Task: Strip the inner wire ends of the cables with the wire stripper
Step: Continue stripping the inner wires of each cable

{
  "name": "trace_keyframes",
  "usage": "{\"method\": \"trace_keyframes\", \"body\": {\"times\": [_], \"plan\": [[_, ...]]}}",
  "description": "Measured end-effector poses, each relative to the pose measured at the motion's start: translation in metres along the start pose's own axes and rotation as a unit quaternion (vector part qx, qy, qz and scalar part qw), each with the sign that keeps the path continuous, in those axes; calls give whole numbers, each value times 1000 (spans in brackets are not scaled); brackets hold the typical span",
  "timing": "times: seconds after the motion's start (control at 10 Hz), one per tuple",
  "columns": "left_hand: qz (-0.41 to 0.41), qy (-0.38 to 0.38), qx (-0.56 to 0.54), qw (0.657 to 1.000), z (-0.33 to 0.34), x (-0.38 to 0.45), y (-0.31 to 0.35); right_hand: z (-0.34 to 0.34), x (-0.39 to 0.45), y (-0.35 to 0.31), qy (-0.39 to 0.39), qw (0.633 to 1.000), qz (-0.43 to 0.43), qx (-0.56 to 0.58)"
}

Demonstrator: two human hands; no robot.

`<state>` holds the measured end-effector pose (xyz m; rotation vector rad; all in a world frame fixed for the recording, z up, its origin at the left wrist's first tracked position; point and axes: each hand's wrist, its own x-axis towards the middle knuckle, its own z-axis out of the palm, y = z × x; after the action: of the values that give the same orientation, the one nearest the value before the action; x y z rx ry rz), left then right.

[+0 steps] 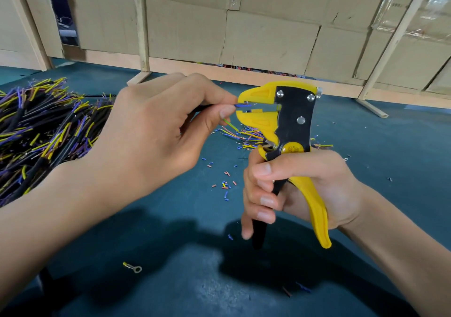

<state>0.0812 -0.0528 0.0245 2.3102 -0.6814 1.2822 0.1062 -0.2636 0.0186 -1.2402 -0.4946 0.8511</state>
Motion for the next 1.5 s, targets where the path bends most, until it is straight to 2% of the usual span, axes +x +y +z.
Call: {"method": "trace_keyframes", "body": {"times": [0.1, 0.3, 0.5, 0.8, 1.1, 1.2, 1.3, 1.4, 1.5], "plan": [[2, -6, 0, 1000, 1, 0, 0, 1, -1, 2, 33, 999, -3, -2], [12, -12, -4, 1000, -1, 2, 1, 3, 0, 1, 33, 999, -4, -7], [13, -21, -5, 1000, -2, 3, 2, 2, 4, 1, -1, 999, 1, -32], [-1, -8, -11, 1000, -1, 1, -2, -1, 7, 6, -3, 1000, 11, -17], [-59, -80, -100, 990, -6, 4, -10, -17, 4, 2, -87, 996, 35, -5], [-34, -146, -143, 978, -7, 8, -14, -26, 1, -8, -89, 996, 29, -1], [-36, -183, -191, 964, 3, 5, -6, -34, -4, -18, -78, 997, -8, -22], [-92, -155, -202, 963, 10, 1, -6, -37, -3, -17, -24, 997, -72, -25], [-47, -199, -120, 971, 15, 0, -11, -38, 3, -16, 83, 989, -125, 1]]}}
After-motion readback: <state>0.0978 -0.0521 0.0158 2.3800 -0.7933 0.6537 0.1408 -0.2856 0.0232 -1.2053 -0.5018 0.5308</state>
